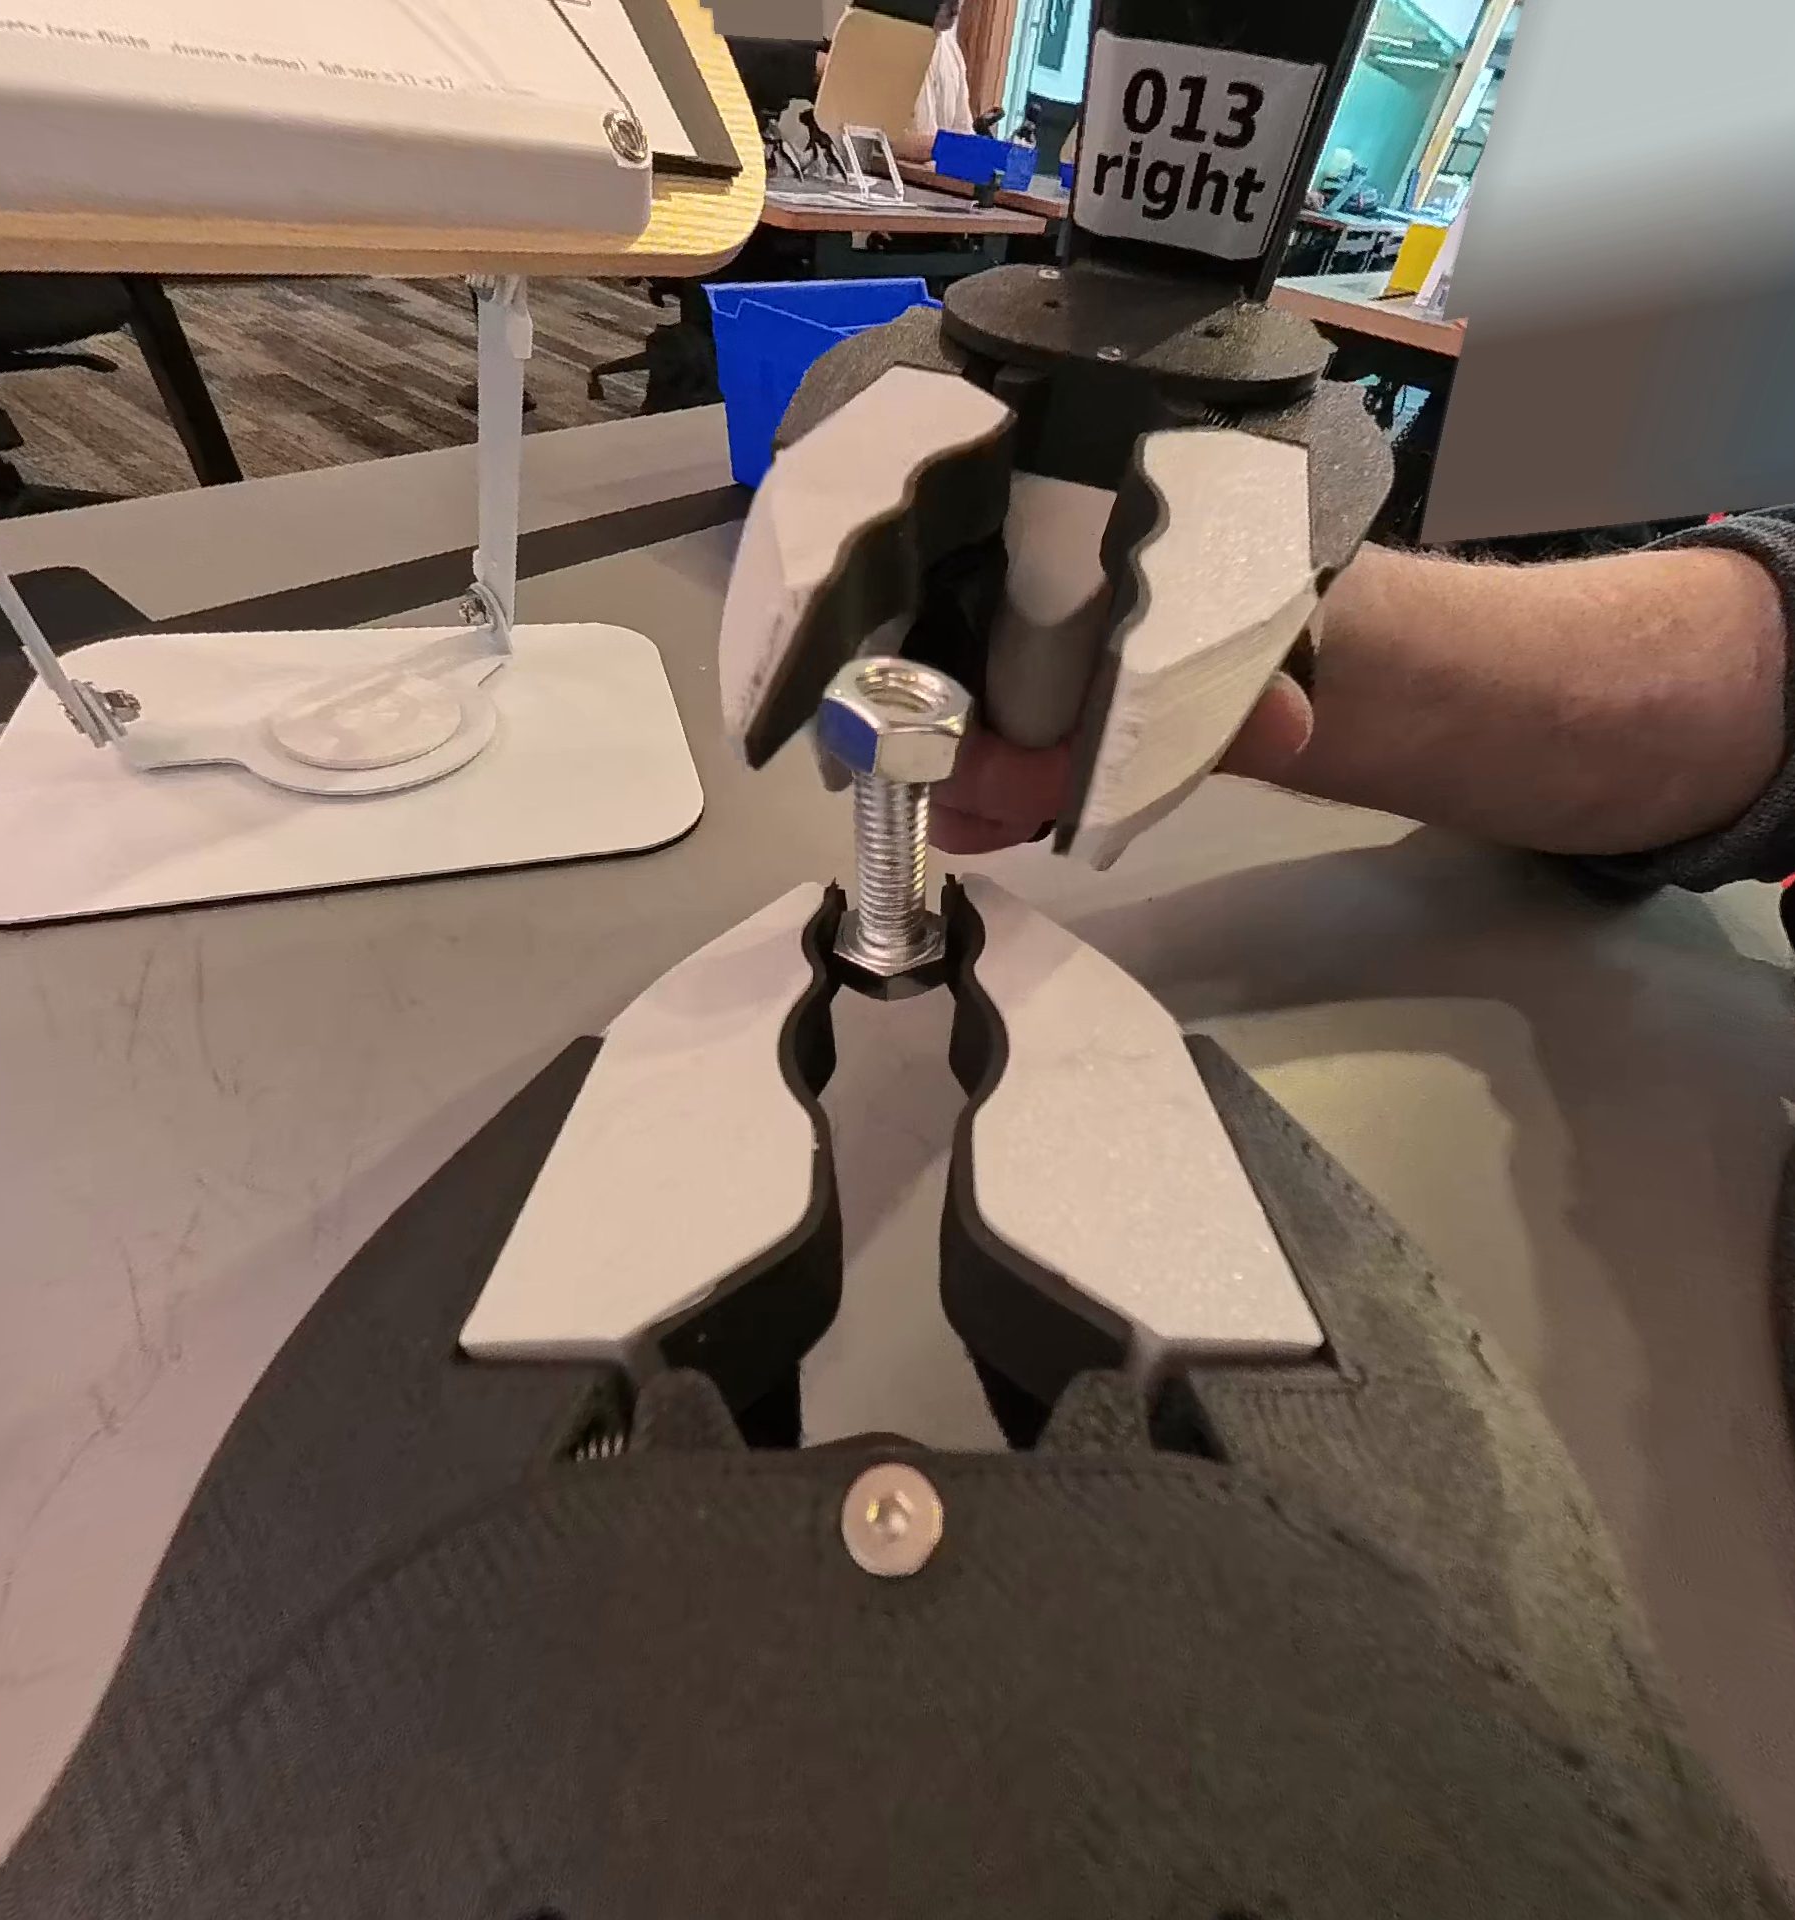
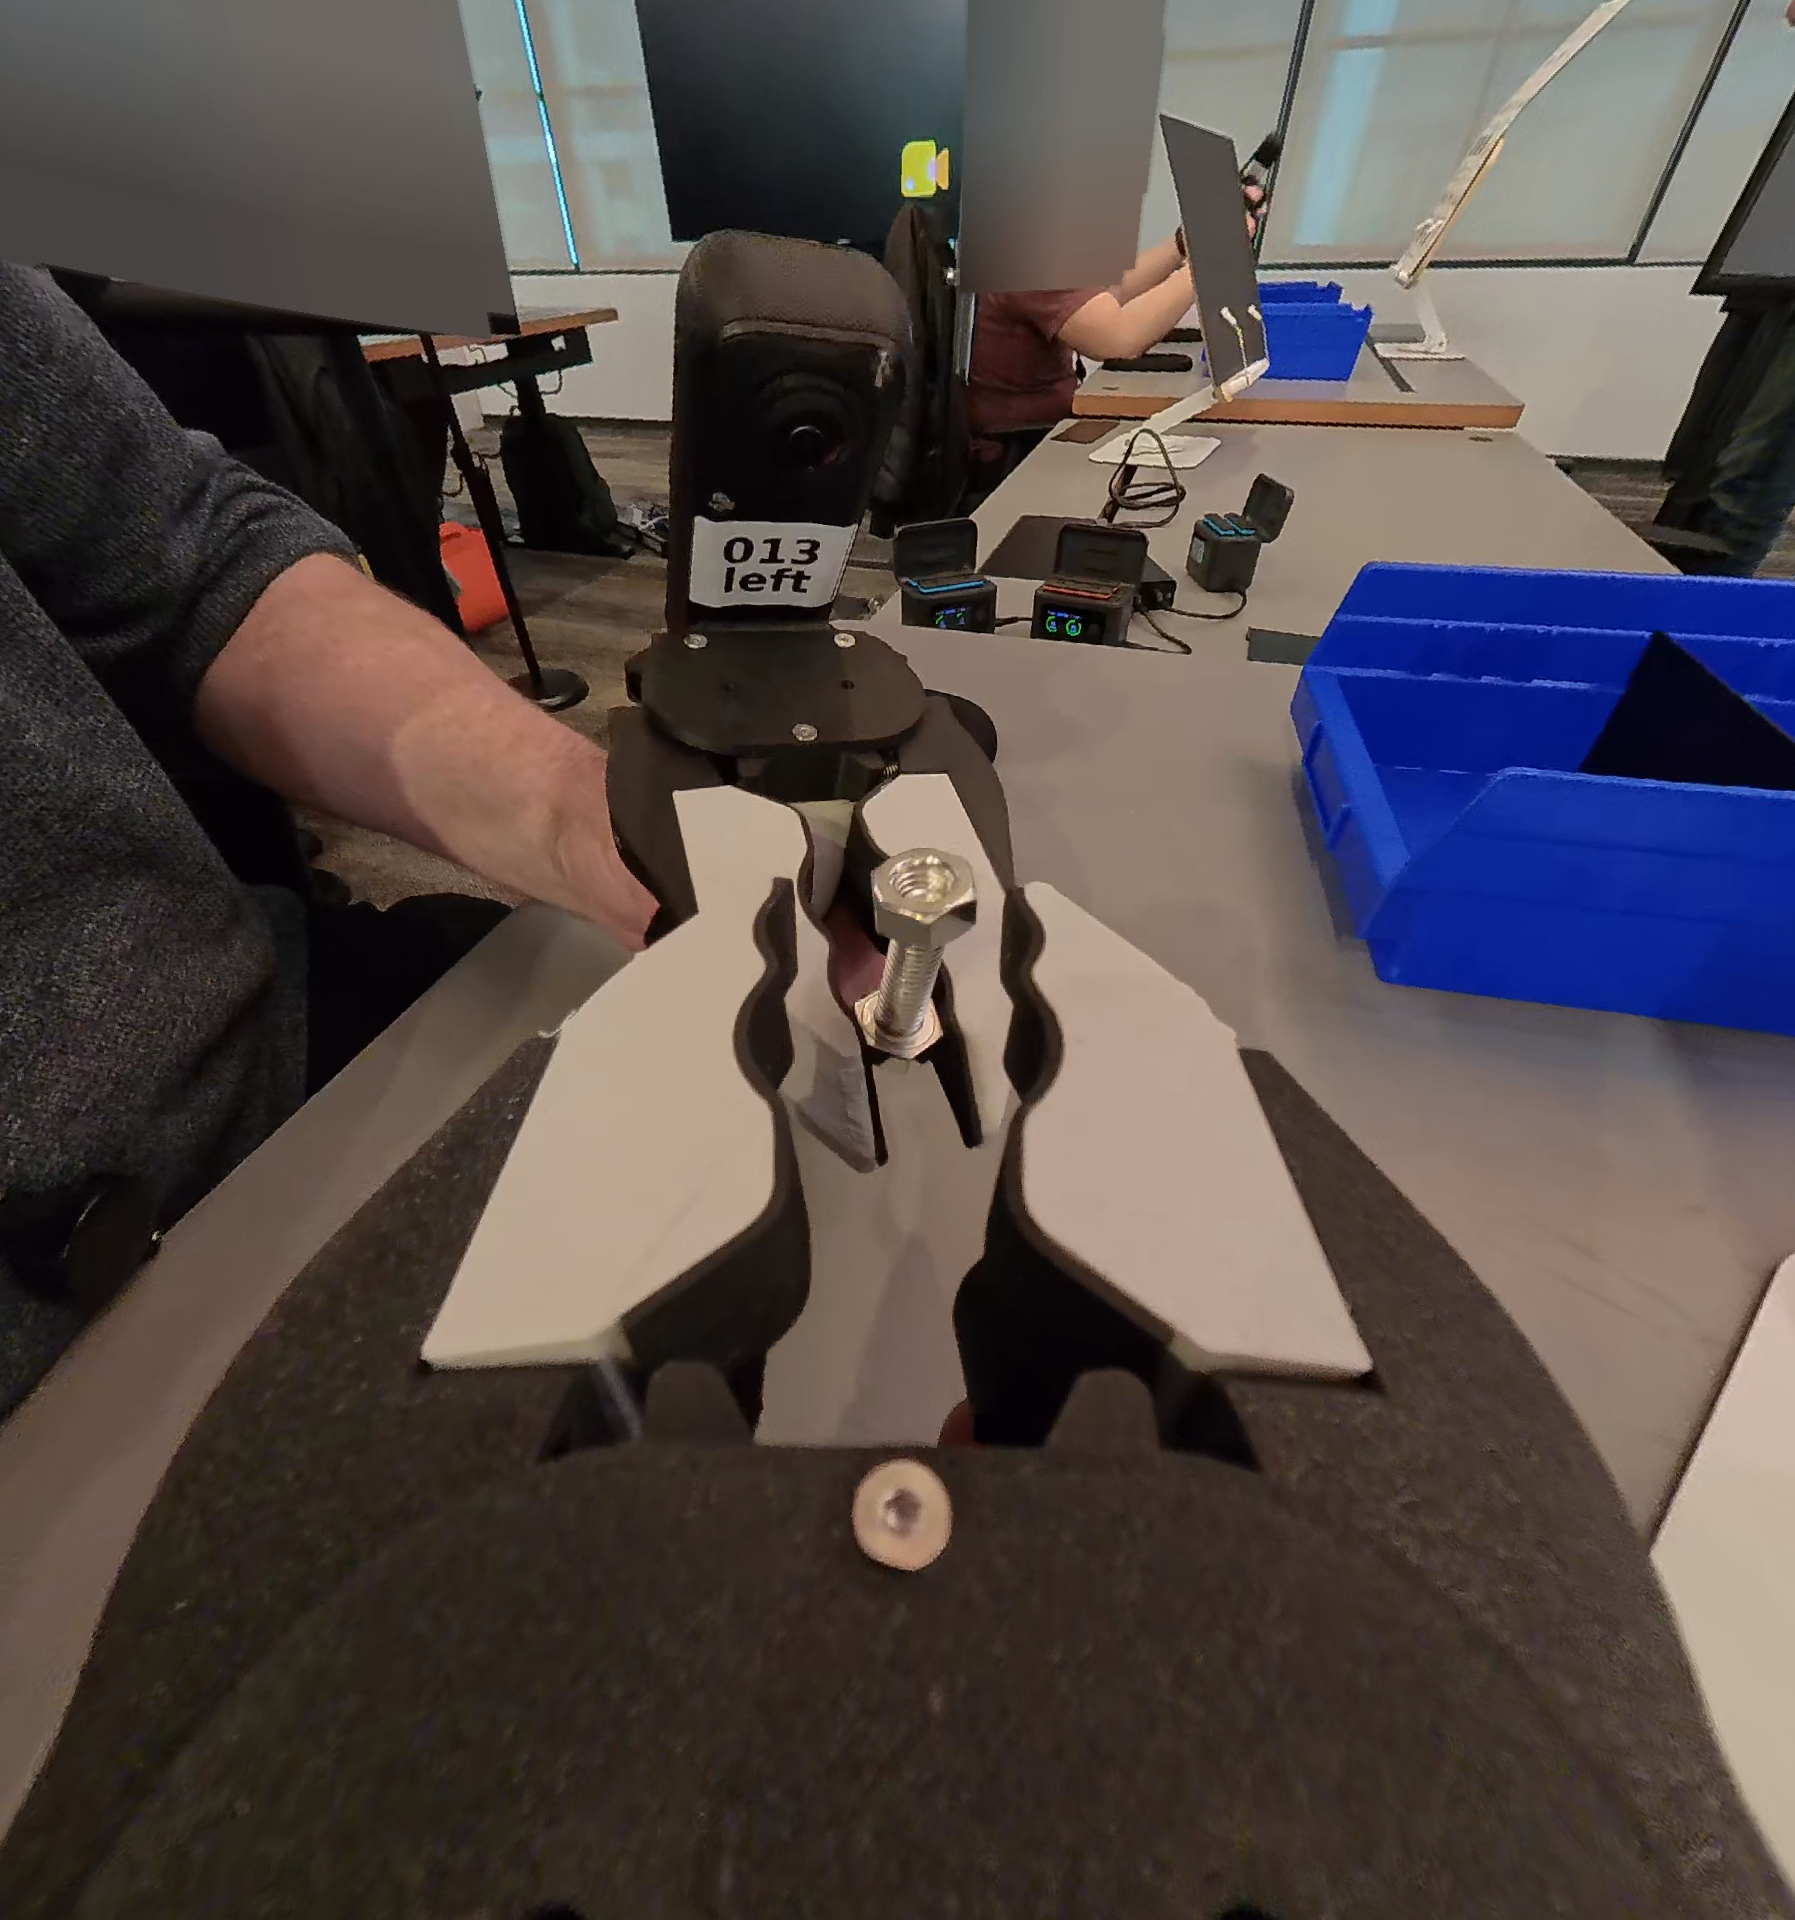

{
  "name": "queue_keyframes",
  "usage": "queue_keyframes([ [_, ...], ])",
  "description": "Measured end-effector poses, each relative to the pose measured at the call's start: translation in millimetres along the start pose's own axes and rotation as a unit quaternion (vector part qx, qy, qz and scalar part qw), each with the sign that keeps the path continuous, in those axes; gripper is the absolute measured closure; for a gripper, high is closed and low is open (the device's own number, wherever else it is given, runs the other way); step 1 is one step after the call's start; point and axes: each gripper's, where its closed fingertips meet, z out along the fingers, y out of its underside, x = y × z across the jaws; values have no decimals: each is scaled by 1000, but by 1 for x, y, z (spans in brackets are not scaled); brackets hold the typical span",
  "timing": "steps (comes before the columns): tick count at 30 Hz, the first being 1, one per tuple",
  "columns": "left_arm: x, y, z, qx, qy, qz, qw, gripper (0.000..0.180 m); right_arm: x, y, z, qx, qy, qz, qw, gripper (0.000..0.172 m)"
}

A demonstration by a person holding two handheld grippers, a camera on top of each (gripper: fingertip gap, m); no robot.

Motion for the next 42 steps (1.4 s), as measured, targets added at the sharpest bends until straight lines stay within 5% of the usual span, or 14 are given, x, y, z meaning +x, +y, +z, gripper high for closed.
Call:
queue_keyframes([
  [6, 4, 1, 2, -5, 5, 8, 1000, 163, 0, -5, -2, 8, 1, -12, 1000, 153],
  [18, 12, -6, 0, 5, 20, 19, 1000, 163, -7, -12, -4, 46, -30, 18, 998, 154],
  [33, -11, -1, -2, -31, -93, 67, 993, 163, 9, -7, -1, 55, 121, 45, 990, 154],
  [42, -11, 1, 0, -26, -84, 54, 995, 163, 12, -6, -3, 62, 163, 51, 983, 147],
])
